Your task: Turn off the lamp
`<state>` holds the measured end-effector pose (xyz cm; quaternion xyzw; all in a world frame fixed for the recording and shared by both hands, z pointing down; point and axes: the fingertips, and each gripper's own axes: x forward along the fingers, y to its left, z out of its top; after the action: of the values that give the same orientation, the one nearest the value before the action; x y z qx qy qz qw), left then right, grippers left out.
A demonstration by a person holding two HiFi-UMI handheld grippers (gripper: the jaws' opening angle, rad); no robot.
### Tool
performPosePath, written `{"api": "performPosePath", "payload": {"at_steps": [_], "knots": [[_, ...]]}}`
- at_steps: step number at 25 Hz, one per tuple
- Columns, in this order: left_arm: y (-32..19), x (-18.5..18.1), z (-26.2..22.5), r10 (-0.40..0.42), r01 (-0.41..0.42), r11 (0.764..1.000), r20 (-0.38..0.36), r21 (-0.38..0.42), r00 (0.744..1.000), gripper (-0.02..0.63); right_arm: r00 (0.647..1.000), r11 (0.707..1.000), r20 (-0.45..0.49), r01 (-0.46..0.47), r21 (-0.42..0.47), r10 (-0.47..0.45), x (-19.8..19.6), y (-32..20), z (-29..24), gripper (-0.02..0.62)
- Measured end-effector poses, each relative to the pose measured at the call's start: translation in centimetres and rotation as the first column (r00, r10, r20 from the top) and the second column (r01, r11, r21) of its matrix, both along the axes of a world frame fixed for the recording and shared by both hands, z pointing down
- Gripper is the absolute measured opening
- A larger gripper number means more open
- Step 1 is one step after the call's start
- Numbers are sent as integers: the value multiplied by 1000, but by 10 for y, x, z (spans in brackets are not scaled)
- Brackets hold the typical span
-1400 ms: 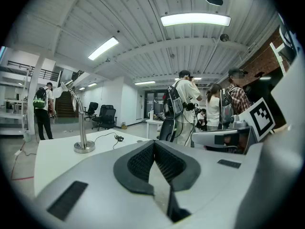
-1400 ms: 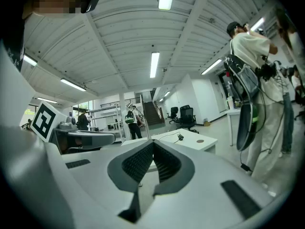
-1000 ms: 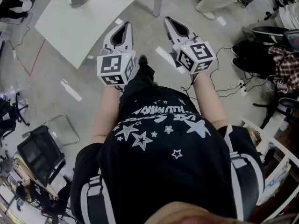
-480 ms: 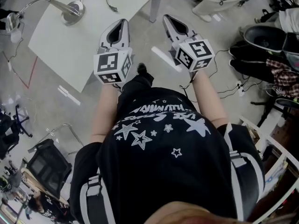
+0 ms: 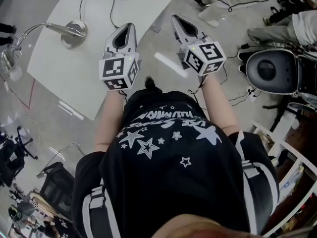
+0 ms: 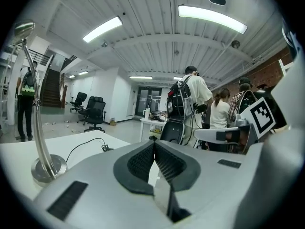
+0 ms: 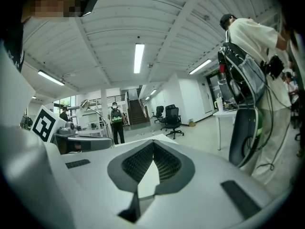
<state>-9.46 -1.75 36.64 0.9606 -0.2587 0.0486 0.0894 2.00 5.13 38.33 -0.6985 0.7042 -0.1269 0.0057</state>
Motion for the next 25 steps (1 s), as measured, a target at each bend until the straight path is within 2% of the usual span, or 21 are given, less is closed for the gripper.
{"api": "performPosePath", "payload": {"at_steps": [11, 18, 25], "knots": [[-39, -4, 7, -61, 61, 998, 6, -23, 998, 11, 999, 999, 8, 51, 2, -51, 3, -49, 1, 6], [-65, -5, 3, -176, 176, 984, 17, -4, 984, 11, 987, 987, 23, 157, 32, -158, 13, -92, 0, 6], [-93, 18, 3, -273, 273, 962, 28, -12, 962, 11, 965, 965, 30, 259, 42, -260, 39, -136, -4, 6]]}}
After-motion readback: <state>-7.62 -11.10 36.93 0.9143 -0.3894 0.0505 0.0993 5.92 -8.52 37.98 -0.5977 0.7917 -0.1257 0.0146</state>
